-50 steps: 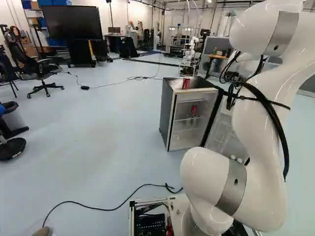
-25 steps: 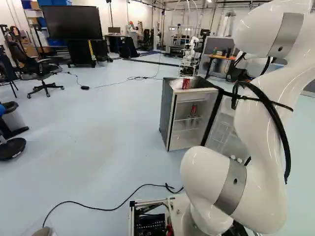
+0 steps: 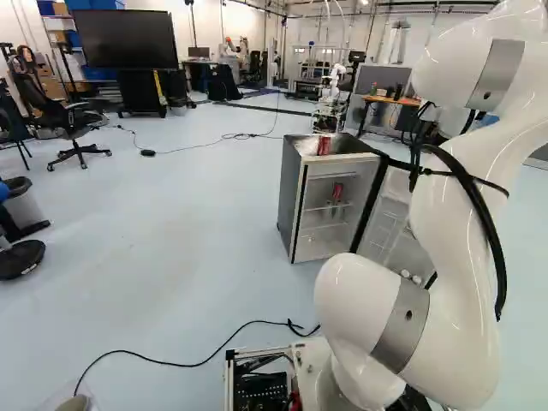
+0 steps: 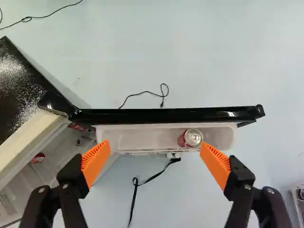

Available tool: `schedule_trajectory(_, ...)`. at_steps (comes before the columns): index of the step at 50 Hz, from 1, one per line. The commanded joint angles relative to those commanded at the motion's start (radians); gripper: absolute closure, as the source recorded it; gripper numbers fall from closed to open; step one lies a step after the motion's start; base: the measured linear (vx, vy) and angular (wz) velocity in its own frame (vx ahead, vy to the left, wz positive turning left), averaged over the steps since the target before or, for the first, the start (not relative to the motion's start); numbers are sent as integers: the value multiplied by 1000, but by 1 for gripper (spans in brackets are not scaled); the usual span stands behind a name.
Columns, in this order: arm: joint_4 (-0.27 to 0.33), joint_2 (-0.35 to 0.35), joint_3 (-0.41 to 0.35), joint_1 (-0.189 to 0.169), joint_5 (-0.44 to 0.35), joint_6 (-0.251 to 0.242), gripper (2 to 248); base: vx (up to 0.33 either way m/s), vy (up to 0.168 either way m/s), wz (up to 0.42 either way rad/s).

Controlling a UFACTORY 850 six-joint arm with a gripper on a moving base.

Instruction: Grab a drink from the fridge

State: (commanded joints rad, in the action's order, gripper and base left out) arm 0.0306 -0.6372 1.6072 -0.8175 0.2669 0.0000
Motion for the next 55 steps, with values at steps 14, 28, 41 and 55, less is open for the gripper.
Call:
schedule_trajectory(14,0,-40,54,-10,2,0,3,0,0,0)
schedule_trajectory(28,0,-73,101,-8,2,0,3,0,0,0)
schedule_trajectory(41,0,-104,145,-4,2,0,3,0,0,0)
schedule_trajectory(55,0,-142,198,-1,2,0,3,0,0,0)
